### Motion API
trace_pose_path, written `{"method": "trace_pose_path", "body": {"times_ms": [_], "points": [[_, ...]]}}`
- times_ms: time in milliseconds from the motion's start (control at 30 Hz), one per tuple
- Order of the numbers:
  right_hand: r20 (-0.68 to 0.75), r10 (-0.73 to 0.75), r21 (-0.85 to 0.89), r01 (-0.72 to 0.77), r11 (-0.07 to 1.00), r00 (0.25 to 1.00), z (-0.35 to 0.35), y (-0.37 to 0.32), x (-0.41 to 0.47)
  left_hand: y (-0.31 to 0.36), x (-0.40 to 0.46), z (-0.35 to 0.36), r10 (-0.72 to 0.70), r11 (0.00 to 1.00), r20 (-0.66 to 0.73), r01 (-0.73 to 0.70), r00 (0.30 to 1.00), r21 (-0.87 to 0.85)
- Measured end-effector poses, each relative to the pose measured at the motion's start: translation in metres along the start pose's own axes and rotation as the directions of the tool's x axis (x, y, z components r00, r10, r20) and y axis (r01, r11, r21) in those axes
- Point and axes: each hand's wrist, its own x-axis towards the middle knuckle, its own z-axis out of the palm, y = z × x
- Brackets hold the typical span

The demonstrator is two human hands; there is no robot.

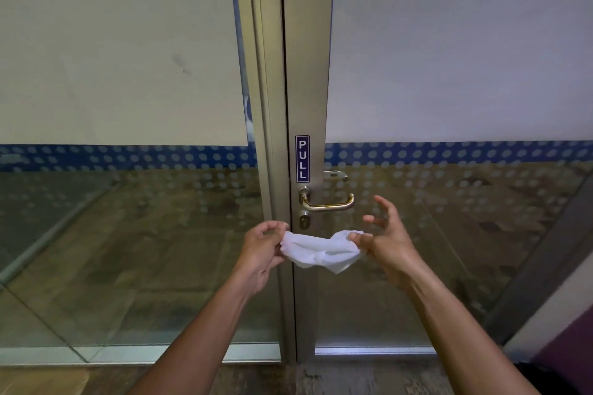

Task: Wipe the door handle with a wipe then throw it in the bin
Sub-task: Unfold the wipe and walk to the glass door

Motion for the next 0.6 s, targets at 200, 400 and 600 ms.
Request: {"method": "trace_pose_path", "body": {"times_ms": [200,400,600], "points": [[-0.049,-0.208,-0.113,0.201,0.973,0.977,-0.015,-0.002,0.017,0.006,0.001,0.017,0.148,0.978,0.097,-0.16,0.984,0.133],[-0.001,-0.27,-0.246,0.261,0.934,0.963,-0.032,0.003,0.025,0.007,0.008,0.032,0.42,0.664,0.153,-0.417,0.895,0.621],[0.061,-0.282,-0.51,0.272,0.816,0.958,-0.043,0.017,0.034,0.009,0.011,0.043,0.42,0.591,0.219,-0.449,0.88,0.671]]}}
